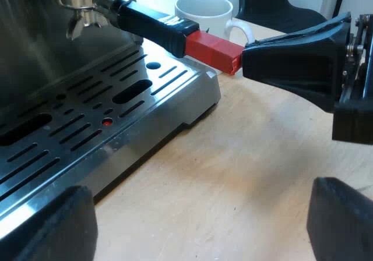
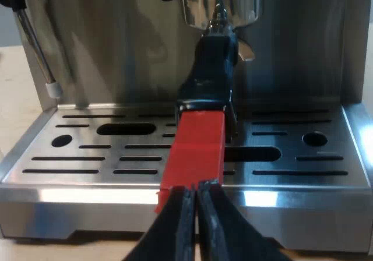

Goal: Grind coffee beans and then tamp

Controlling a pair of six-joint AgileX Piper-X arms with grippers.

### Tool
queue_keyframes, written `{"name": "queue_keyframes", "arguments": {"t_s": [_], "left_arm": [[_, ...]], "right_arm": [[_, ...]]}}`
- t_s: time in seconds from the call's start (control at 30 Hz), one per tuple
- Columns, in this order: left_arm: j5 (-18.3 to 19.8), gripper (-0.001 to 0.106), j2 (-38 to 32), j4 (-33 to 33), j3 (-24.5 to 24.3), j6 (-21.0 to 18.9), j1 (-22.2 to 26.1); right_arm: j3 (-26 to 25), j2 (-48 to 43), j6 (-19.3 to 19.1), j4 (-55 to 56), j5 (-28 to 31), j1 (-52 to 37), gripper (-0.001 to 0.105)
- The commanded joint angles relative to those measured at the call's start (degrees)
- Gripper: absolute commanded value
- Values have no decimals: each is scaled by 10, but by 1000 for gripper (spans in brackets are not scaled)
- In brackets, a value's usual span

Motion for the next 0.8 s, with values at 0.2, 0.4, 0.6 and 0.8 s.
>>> {"name": "queue_keyframes", "arguments": {"t_s": [0.2, 0.4, 0.6, 0.8], "left_arm": [[8, 79, -2, -11, 0, -6, -3], [8, 79, -2, -11, 0, -6, -3], [8, 79, -2, -11, 0, -6, -3], [8, 79, -2, -11, 0, -6, -3]], "right_arm": [[-3, 3, -21, -19, 30, -23, 5], [-3, 3, -21, -21, 30, -20, 5], [-3, 3, -21, -20, 40, 3, 5], [-3, 3, -21, -2, 55, 18, 5]]}}
